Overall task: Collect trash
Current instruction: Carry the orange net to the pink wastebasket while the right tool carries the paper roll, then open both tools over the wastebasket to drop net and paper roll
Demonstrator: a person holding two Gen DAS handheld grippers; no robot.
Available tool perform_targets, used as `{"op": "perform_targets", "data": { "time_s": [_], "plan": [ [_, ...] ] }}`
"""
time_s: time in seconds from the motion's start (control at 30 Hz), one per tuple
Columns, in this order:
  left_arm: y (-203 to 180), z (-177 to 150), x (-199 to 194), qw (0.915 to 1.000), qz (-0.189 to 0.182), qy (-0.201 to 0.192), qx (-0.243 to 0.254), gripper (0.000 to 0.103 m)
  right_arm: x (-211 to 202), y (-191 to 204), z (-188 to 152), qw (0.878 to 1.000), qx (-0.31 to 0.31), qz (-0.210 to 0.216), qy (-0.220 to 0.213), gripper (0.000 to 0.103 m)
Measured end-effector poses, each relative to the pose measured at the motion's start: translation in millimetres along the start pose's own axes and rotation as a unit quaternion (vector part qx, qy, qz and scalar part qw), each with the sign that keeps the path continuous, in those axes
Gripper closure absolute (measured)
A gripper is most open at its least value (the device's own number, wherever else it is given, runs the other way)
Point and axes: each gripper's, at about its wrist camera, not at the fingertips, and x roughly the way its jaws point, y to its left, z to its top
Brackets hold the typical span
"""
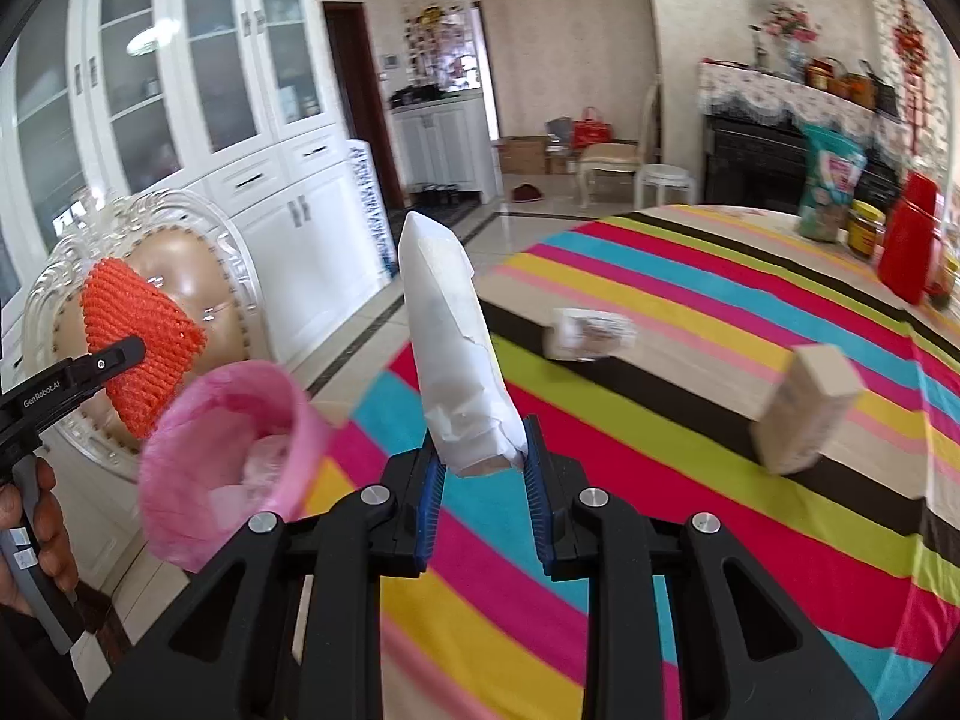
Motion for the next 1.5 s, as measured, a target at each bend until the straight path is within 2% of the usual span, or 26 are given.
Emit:
{"op": "perform_targets", "data": {
  "time_s": [0.17, 0.43, 0.87, 0.97, 1.0, 1.07, 1.13, 1.3, 1.5],
  "plan": [
    [37, 2, -13, 0.9997, 0.026, -0.004, -0.005, 0.069, 15, 49, 7, 0.999, -0.026, 0.032, 0.008, 0.078],
    [56, -1, -10, 0.9991, 0.042, 0.005, -0.005, 0.065, 47, 121, 13, 0.995, -0.070, 0.071, 0.029, 0.077],
    [88, -2, -2, 0.9984, 0.051, 0.016, -0.015, 0.061, 99, 181, -1, 0.987, -0.108, 0.098, 0.064, 0.077],
    [94, -2, 2, 0.9985, 0.048, 0.019, -0.019, 0.053, 109, 187, -5, 0.986, -0.112, 0.101, 0.075, 0.075],
    [92, -3, 3, 0.9985, 0.047, 0.021, -0.018, 0.050, 112, 189, -6, 0.985, -0.115, 0.100, 0.077, 0.074],
    [93, -3, 5, 0.9987, 0.041, 0.022, -0.021, 0.037, 117, 192, -7, 0.985, -0.115, 0.101, 0.081, 0.065],
    [93, -3, 8, 0.9987, 0.038, 0.024, -0.023, 0.031, 121, 194, -8, 0.984, -0.118, 0.101, 0.083, 0.037],
    [96, -3, 14, 0.9986, 0.036, 0.028, -0.029, 0.030, 122, 186, -10, 0.986, -0.117, 0.086, 0.079, 0.036],
    [86, -5, 20, 0.9988, 0.029, 0.029, -0.026, 0.030, 110, 154, -7, 0.991, -0.093, 0.071, 0.067, 0.035]
  ]
}}
